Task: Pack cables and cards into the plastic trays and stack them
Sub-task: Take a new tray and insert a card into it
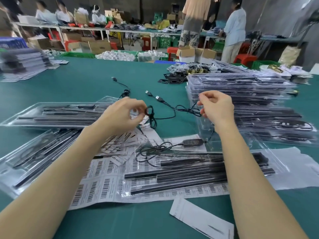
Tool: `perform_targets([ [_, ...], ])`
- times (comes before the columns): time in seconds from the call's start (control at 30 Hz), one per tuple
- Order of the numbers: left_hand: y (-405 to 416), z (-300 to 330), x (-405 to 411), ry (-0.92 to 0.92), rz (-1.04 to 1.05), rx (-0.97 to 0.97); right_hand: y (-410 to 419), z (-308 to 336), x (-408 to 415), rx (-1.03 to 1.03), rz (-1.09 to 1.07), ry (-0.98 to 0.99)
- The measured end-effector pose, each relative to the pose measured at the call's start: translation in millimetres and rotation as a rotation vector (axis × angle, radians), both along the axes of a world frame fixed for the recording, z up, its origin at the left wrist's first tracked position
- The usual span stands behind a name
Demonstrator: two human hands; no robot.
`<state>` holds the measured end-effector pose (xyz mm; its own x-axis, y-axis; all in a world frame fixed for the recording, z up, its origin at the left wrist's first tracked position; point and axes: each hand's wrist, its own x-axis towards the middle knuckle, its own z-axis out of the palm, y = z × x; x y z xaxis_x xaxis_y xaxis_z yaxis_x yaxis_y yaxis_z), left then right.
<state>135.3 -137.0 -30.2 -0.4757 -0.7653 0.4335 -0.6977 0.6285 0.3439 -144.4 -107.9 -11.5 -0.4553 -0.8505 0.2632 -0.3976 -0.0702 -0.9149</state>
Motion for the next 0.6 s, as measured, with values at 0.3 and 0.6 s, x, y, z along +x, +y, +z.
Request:
perform_targets([
  [0.3, 7, 11, -11, 0.041, 0.483, -0.117, 24, 28, -16, 0.307, 0.395, 0.361],
  [0.6, 75, 17, -87, -0.501, -0.157, 0.404, 44, 34, -37, 0.095, 0.234, 0.091],
])
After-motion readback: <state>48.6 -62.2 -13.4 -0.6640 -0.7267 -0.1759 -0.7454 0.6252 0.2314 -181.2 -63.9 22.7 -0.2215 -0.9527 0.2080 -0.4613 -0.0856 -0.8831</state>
